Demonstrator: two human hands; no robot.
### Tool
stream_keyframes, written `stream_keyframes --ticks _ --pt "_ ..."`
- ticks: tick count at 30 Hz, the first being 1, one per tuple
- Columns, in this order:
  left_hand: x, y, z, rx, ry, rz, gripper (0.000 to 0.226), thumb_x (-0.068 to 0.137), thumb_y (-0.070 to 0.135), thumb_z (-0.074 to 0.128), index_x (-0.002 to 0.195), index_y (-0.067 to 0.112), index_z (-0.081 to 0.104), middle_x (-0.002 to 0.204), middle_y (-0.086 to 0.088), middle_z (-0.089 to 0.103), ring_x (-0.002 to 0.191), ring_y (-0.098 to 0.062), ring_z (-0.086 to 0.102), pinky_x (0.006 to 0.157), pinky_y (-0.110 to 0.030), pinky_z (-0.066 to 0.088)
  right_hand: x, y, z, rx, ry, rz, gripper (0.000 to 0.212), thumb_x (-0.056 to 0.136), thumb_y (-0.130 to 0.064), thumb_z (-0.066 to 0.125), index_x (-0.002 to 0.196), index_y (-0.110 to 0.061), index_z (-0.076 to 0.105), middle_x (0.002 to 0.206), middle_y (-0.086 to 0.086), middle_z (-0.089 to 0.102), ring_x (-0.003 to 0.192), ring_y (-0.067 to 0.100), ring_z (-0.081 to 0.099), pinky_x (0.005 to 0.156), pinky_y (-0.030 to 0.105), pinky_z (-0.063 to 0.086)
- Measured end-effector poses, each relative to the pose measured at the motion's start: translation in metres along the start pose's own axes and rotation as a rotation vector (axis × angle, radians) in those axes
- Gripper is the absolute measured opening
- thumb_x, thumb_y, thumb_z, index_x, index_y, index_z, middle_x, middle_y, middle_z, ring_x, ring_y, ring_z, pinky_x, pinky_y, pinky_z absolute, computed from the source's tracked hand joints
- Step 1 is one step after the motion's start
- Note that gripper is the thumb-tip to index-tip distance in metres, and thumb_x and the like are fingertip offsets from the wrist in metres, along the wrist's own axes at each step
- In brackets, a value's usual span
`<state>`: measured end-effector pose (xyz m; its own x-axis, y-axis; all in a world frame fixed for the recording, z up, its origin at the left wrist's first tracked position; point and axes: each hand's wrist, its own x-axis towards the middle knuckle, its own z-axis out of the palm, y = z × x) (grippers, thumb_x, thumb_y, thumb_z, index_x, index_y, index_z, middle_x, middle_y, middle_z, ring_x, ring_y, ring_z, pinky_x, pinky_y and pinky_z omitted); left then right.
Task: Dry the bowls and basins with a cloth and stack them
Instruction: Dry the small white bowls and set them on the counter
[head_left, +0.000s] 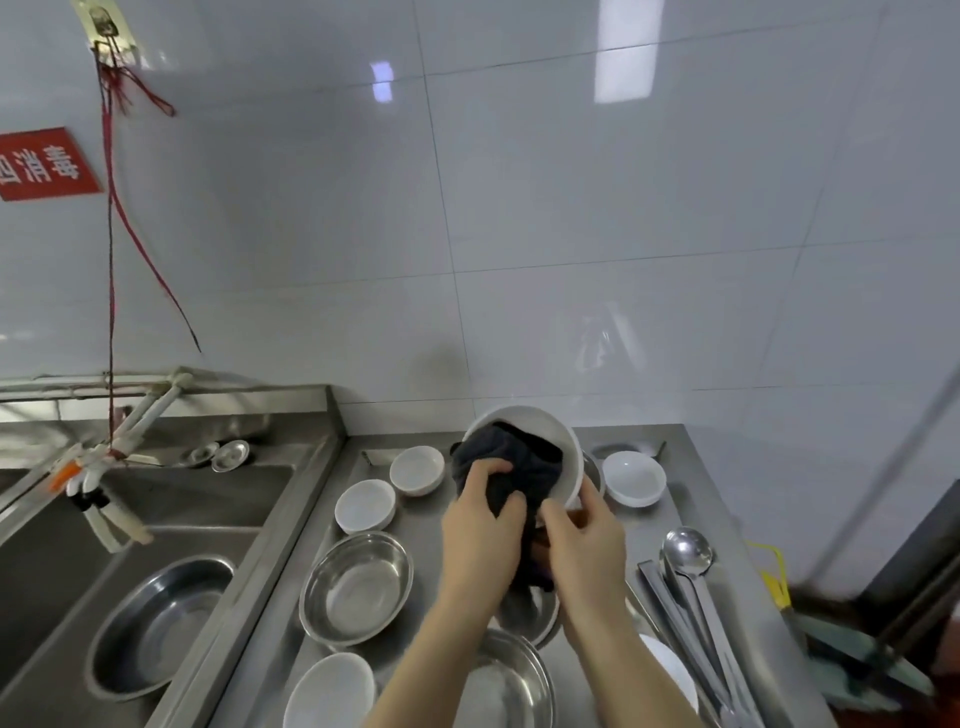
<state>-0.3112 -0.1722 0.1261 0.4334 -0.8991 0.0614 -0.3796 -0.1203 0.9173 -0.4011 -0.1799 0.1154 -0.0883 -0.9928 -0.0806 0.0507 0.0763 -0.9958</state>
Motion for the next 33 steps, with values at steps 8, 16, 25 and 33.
stream_keyframes --ticks 8,16,25,33 --pt "0.067 -0.018 -0.012 0.662 -0.392 0.232 0.036 0.083 0.01 0.046 0.099 0.041 0.053 0.105 -0.003 0.052 0.093 -0.027 0.055 0.083 -0.034 0.047 0.039 -0.031 -0.039 -0.25 -0.333 0.176 0.03 0.092 -0.001 0.049 0.105 -0.022 0.066 0.094 0.014 0.071 0.062 0.032 0.073 0.068 0.043 0.063" --pt "0.034 -0.008 0.014 0.068 -0.022 -0.098 0.023 0.094 0.03 0.057 0.114 0.04 0.06 0.104 0.012 0.065 0.095 -0.008 0.058 0.08 -0.022 0.041 0.058 -0.029 -0.009 -0.19 -0.137 0.008 0.032 0.088 -0.004 0.054 0.082 -0.033 0.065 0.075 0.01 0.067 0.065 0.024 0.069 0.064 0.037 0.059" --pt "0.052 -0.016 -0.003 0.278 -0.151 0.043 0.036 0.082 0.006 0.058 0.096 0.04 0.059 0.089 0.017 0.064 0.078 0.011 0.056 0.064 -0.005 0.039 0.074 -0.018 -0.029 -0.229 -0.363 0.104 0.035 0.091 -0.002 0.053 0.102 -0.032 0.067 0.083 0.01 0.067 0.069 0.028 0.074 0.067 0.042 0.063" --pt "0.062 -0.017 0.01 0.316 -0.113 0.034 0.029 0.082 0.007 0.057 0.09 0.035 0.063 0.087 0.017 0.064 0.078 0.003 0.057 0.064 -0.013 0.04 0.081 -0.009 -0.048 -0.303 -0.346 0.047 0.048 0.091 -0.023 0.063 0.135 -0.041 0.053 0.085 0.005 0.069 0.068 0.018 0.073 0.071 0.038 0.062"
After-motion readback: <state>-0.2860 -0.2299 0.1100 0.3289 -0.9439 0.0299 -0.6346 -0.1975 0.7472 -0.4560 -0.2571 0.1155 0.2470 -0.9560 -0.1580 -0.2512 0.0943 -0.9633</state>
